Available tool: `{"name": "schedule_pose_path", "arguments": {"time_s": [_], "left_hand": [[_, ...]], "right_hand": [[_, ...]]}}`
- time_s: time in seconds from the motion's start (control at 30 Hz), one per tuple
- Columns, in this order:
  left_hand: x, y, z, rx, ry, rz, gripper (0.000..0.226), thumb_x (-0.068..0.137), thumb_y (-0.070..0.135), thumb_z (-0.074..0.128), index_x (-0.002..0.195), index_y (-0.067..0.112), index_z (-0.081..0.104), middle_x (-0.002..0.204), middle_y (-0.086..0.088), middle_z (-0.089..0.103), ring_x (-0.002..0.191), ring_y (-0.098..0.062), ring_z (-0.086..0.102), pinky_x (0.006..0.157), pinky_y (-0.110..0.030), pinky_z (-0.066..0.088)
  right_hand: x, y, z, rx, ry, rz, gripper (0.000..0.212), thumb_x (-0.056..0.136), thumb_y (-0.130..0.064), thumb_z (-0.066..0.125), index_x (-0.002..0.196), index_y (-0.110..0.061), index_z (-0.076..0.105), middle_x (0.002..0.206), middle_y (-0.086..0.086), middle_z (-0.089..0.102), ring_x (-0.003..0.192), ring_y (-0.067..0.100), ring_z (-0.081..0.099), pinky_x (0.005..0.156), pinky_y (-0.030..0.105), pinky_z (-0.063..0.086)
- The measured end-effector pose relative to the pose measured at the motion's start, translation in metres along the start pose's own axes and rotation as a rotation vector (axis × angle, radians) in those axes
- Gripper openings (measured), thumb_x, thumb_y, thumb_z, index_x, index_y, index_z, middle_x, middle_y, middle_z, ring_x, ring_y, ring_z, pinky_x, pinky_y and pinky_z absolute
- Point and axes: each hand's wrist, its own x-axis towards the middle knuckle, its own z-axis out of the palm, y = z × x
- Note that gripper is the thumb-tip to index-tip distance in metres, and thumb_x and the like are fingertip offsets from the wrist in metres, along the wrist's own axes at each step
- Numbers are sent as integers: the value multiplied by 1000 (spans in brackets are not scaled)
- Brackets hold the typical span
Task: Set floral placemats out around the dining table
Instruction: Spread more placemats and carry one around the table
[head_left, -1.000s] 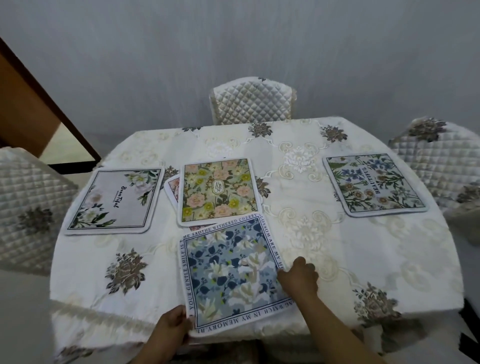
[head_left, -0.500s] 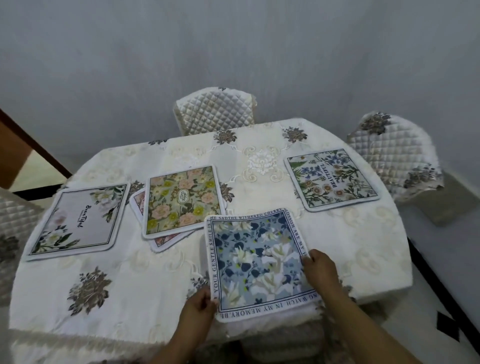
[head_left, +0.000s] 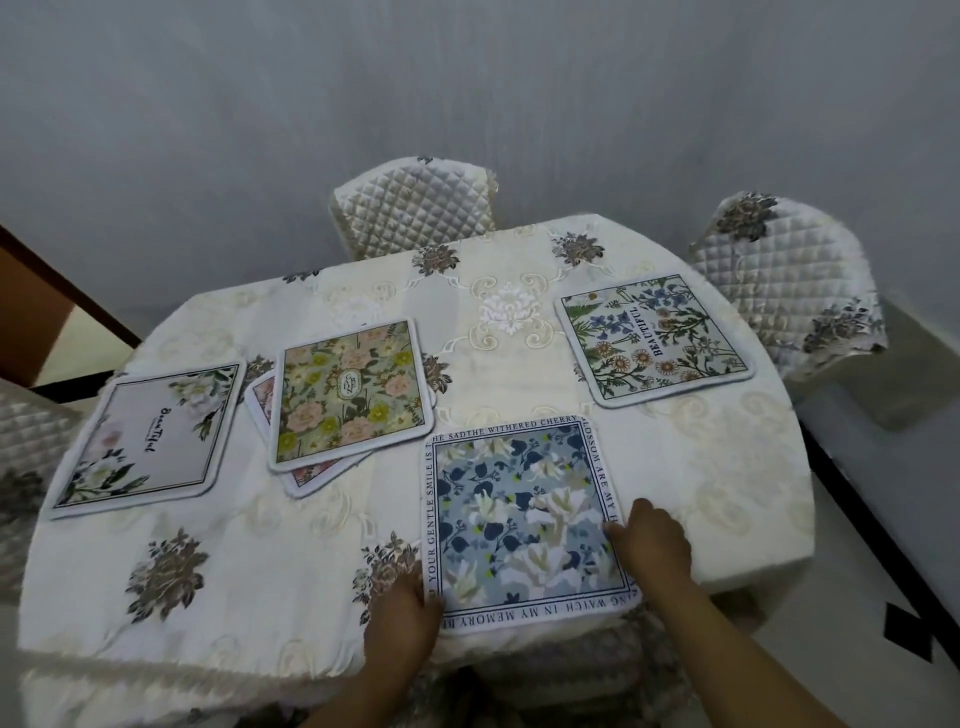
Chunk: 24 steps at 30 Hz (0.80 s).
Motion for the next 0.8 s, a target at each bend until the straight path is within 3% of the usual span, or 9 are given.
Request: {"name": "schedule_pose_path", "arguments": {"time_s": [0.07, 0.13, 0.23, 0.3, 0.6, 0.7, 0.8], "left_hand": [[1, -1, 2, 121, 60, 39, 26, 77, 36, 66, 96, 26, 52, 87, 1, 55, 84, -24, 57, 64, -32, 39], [3, -1, 6, 283, 103, 153, 28, 77, 31, 61, 102, 24, 53, 99, -5, 56, 93, -30, 57, 72, -38, 44], [2, 2, 14, 409, 46, 238, 37, 85, 23, 47, 120, 33, 52, 123, -1, 54, 111, -29, 52, 92, -44, 41], [2, 3, 15, 413, 21, 220, 46, 87, 21, 42, 129, 40, 44, 134, 6, 47, 120, -26, 48, 100, -47, 37], [9, 12, -6, 549, -109, 259, 41, 81, 22, 43, 121, 28, 49, 123, -6, 53, 114, -30, 49, 98, -47, 40], [-1, 1, -30, 539, -44, 301, 36, 81, 24, 47, 117, 26, 54, 121, -6, 55, 116, -30, 47, 93, -44, 41], [-12, -35, -69, 545, 57, 337, 41, 82, 34, 51, 122, 25, 55, 126, -6, 54, 122, -32, 45, 95, -43, 40]], "right_hand": [[-4, -3, -2, -103, 125, -88, 31, 85, -40, 65, 96, -13, 56, 93, 10, 62, 86, 30, 59, 63, 34, 38], [-10, -8, 3, -214, 174, -282, 21, 79, -19, 70, 97, -13, 60, 94, 10, 63, 86, 29, 58, 68, 36, 41], [-24, -16, 25, -281, 57, -498, 50, 77, -4, 61, 125, -14, 55, 130, 12, 56, 119, 32, 50, 95, 42, 40], [-29, -16, 35, -290, 5, -514, 54, 82, -4, 53, 135, -14, 48, 142, 10, 47, 131, 29, 40, 104, 39, 35], [-27, -33, 13, -385, -105, -492, 41, 83, -10, 55, 124, -16, 52, 130, 7, 51, 121, 26, 46, 94, 36, 41], [-41, -43, 5, -486, -142, -500, 42, 87, -17, 54, 128, -16, 48, 131, 10, 51, 121, 29, 48, 99, 40, 39], [-62, -68, 3, -490, -86, -554, 36, 86, -17, 50, 122, -18, 52, 122, 9, 58, 112, 29, 53, 93, 41, 41]]}}
